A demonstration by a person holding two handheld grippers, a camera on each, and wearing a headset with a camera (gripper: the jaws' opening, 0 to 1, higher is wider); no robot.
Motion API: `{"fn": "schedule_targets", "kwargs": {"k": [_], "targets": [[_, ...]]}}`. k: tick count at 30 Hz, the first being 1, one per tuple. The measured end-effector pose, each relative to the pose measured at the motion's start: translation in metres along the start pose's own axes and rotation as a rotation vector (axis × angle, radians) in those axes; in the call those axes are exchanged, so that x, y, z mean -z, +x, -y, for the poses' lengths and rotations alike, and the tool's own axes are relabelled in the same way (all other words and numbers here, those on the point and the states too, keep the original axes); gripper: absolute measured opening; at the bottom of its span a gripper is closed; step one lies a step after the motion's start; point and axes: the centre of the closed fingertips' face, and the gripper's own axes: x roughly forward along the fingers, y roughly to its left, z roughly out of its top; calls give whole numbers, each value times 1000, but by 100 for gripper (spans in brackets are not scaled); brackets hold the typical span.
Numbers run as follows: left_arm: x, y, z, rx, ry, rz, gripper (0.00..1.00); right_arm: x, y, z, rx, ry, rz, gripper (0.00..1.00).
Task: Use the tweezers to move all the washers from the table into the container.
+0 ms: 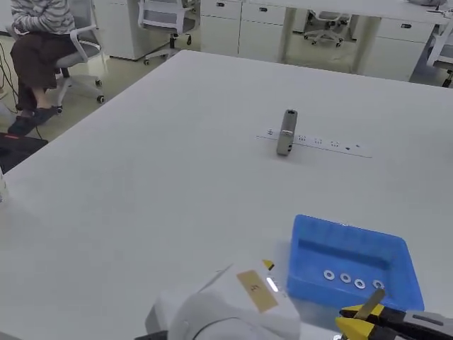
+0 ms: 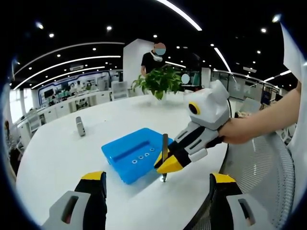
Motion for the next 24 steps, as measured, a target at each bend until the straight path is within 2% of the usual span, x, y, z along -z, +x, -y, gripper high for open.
{"fn": "schedule_targets", "kwargs": {"k": [3,4,8,14,17,21,24], "targets": [[0,0,0,0,1,1,90,-1,1,-1,9,-38,6,3],[0,0,0,1,2,0,90,0,1,-2,3,-41,8,3],[-1,0,1,4,6,2,90,-2,2,1,36,-27,29,2],[-1,0,1,4,4,4,90,-2,-2,9,60,100,60,3],[-1,0,1,3,5,6,90,-4,-7,13,73,191,103,3],[-1,0,0,2,-1,8,90,-10,-12,14,67,225,140,3],[-1,0,2,9,5,5,90,-17,-15,13,62,220,155,3]]}}
